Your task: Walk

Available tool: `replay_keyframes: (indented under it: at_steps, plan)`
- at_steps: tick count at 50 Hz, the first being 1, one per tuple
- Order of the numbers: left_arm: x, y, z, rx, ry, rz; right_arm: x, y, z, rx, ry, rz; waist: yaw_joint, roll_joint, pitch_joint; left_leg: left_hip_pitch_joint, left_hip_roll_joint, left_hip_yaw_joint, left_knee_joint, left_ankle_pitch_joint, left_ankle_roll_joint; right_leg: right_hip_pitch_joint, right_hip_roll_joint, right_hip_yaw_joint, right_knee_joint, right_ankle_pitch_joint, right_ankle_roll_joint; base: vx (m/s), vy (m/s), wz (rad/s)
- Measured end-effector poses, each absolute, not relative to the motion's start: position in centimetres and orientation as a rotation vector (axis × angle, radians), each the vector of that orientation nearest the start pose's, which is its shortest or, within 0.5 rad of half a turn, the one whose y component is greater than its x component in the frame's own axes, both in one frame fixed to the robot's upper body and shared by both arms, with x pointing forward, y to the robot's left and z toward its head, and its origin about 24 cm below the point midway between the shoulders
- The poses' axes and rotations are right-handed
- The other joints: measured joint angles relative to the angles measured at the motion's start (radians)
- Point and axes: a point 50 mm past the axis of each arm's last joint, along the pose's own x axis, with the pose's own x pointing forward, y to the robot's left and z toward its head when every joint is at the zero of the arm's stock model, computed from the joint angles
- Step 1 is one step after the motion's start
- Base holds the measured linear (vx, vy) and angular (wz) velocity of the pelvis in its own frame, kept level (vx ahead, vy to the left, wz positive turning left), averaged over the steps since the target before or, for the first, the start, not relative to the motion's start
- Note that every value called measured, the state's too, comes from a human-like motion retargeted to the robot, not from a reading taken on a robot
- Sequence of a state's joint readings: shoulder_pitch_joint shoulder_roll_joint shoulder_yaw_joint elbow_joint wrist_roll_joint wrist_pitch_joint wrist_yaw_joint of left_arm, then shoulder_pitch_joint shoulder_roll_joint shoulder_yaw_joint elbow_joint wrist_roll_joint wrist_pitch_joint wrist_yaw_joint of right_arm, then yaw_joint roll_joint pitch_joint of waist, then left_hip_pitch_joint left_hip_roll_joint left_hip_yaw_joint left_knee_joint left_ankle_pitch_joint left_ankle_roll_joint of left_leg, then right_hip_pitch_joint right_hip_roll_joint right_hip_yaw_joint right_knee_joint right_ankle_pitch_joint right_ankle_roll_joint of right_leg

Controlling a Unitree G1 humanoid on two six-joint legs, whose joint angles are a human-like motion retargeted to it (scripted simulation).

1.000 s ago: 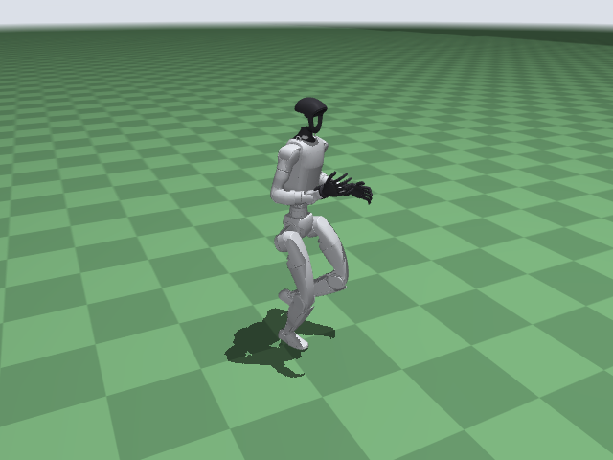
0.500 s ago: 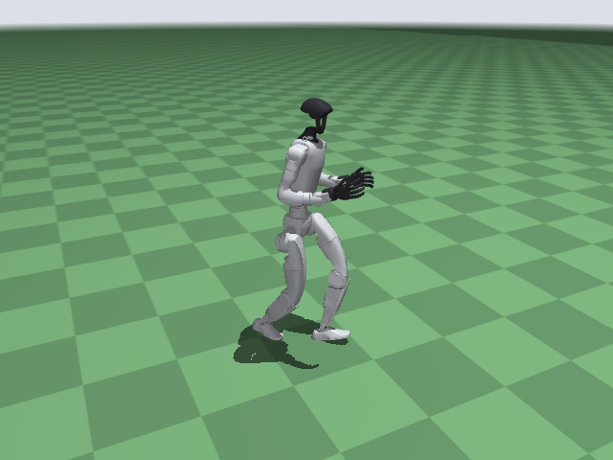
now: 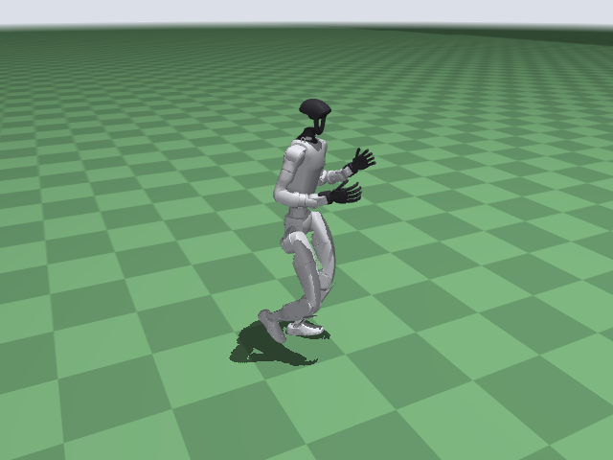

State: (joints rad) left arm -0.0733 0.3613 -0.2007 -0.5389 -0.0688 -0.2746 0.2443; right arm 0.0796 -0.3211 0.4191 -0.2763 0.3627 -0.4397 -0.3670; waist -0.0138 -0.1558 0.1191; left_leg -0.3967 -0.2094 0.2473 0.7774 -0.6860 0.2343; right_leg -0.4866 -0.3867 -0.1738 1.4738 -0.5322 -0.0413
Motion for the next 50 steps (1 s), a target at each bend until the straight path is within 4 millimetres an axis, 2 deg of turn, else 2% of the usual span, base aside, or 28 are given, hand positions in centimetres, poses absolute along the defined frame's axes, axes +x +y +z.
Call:
replay_keyframes:
  at_steps: [5, 10, 15, 20, 28, 31, 35, 38, 43, 48, 50]
  plan:
    - [21.4, 13.6, 20.1, 0.107, -0.882, -0.135, 21.0, -12.8, 10.6, 0.289, -0.426, 0.099, -0.037, 0.041, 0.01, 0.056, 0.019, -0.029, 0.006, -0.061, -0.009, -0.108, 0.048, -0.023, -0.163, -0.025, 0.004, 0.3, 0.03, 0.08]
    - [21.7, 13.8, 20.1, 0.135, -0.886, -0.129, 20.9, -13.0, 10.3, 0.259, -0.402, 0.11, -0.052, 0.072, 0.009, 0.114, 0.038, -0.051, -0.008, -0.108, -0.016, -0.154, 0.133, -0.059, -0.445, 0.02, 0.063, 0.31, 0.01, 0.04]
    - [22.3, 14.2, 19.2, 0.176, -0.843, -0.122, 20.7, -13.2, 9.6, 0.224, -0.361, 0.108, -0.05, 0.085, -0.014, 0.168, 0.047, -0.055, -0.052, -0.121, -0.028, -0.15, 0.214, -0.103, -0.753, 0.095, 0.129, 0.31, -0.02, -0.01]
    - [22.8, 14.6, 17.4, 0.212, -0.743, -0.13, 20.7, -13.5, 8.9, 0.2, -0.323, 0.105, -0.055, 0.087, -0.038, 0.234, 0.038, -0.06, -0.099, -0.124, -0.045, -0.115, 0.247, -0.138, -0.889, 0.146, 0.144, 0.34, -0.06, 0.04]
    - [22.8, 15.1, 12.3, 0.223, -0.482, -0.185, 20.7, -14.1, 7.8, 0.19, -0.265, 0.096, -0.07, 0.126, -0.063, 0.298, 0.086, -0.065, -0.033, -0.106, -0.11, -0.055, 0.289, -0.139, -0.838, 0.114, 0.089, 0.38, -0.07, 0.1]
    - [22.4, 15.5, 10.0, 0.219, -0.369, -0.208, 20.8, -14.2, 7.6, 0.202, -0.253, 0.095, -0.067, 0.148, -0.067, 0.298, 0.128, -0.069, 0.049, -0.04, -0.155, -0.017, 0.32, -0.136, -0.839, 0.086, 0.06, 0.37, -0.08, 0.05]
    - [21.7, 16.1, 7.4, 0.221, -0.237, -0.23, 21.2, -14.3, 7.6, 0.232, -0.245, 0.1, -0.054, 0.186, -0.055, 0.266, 0.227, -0.065, 0.232, 0.101, -0.225, 0.061, 0.39, -0.142, -0.884, 0.072, 0.024, 0.33, -0.07, 0.0]
    - [21.0, 16.6, 5.9, 0.228, -0.159, -0.241, 21.4, -14.3, 7.7, 0.256, -0.245, 0.109, -0.035, 0.203, -0.051, 0.204, 0.3, -0.065, 0.397, 0.179, -0.247, 0.094, 0.427, -0.14, -0.887, 0.049, 0.003, 0.3, -0.06, -0.07]
    - [20.3, 17.4, 4.2, 0.242, -0.06, -0.242, 22.0, -14.1, 7.8, 0.273, -0.243, 0.127, 0.01, 0.214, -0.043, 0.081, 0.403, -0.084, 0.618, 0.222, -0.241, 0.146, 0.484, -0.127, -0.906, 0.019, -0.02, 0.27, -0.04, -0.17]
    - [20.0, 18.3, 2.9, 0.247, 0.014, -0.225, 22.7, -13.7, 7.6, 0.269, -0.231, 0.152, 0.06, 0.197, -0.035, -0.046, 0.451, -0.111, 0.704, 0.152, -0.188, 0.202, 0.506, -0.102, -0.929, -0.012, -0.027, 0.27, -0.04, -0.18]
    - [20.1, 18.6, 2.5, 0.242, 0.038, -0.216, 23.1, -13.6, 7.5, 0.263, -0.225, 0.164, 0.078, 0.176, -0.031, -0.095, 0.435, -0.12, 0.689, 0.124, -0.171, 0.225, 0.498, -0.088, -0.942, -0.026, -0.024, 0.29, -0.03, -0.17]
